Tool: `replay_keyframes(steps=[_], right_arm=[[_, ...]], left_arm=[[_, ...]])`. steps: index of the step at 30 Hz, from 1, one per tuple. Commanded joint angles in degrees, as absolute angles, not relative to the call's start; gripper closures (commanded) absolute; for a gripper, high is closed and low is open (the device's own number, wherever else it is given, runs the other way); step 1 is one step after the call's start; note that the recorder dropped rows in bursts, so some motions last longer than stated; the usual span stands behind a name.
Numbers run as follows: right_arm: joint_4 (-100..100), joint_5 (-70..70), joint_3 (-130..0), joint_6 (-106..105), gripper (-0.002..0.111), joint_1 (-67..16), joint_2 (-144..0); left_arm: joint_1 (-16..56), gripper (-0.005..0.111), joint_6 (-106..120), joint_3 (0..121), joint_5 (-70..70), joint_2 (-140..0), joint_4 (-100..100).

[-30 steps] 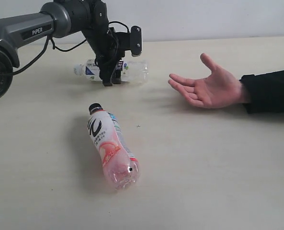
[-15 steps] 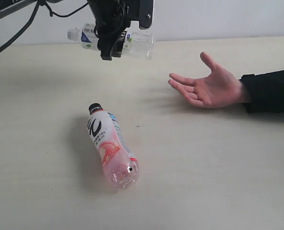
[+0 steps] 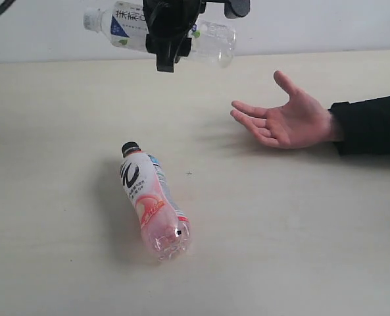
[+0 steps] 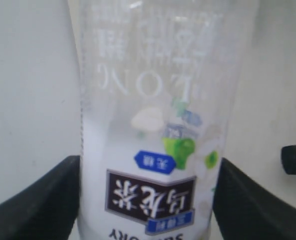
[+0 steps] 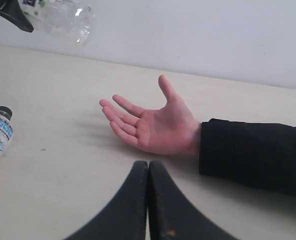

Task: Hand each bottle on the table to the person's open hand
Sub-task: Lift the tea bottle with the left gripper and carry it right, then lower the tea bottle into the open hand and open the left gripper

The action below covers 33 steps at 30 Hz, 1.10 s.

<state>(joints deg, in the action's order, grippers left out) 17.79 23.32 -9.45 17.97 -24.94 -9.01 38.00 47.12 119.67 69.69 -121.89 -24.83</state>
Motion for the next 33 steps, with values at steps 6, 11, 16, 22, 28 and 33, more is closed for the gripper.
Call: replay_keyframes(steps=[6,11,16,22,28,33], right_arm=[[18.18,22.54,-9.17,18.06,0.108,-24.95,-8.8],[18.18,22.54,-9.17,18.18,0.108,-24.95,-8.8],[18.18,22.54,-9.17,18.18,0.108,-24.95,-8.8],[18.18,22.54,-9.17,18.06,0.108,-24.95,-8.8],[18.18,22.54,-9.17,18.18,0.108,-24.95,-8.8],[18.18,22.54,-9.17,18.05,0.108,-24.95,-8.8]], left_arm=[[52.62,0.107,42.22,100.89,59.85,-112.8,-42.57],[57.94,0.107,43.4,97.54,47.73,-113.31,-46.27],[58.5,0.107,47.53,97.54,37.23,-114.73,-45.89],[58.5,0.107,55.46,97.54,31.76,-117.53,-45.89],[57.49,0.107,58.45,97.54,29.04,-119.99,-46.26],[55.12,0.107,60.02,98.0,28.88,-121.58,-45.79]])
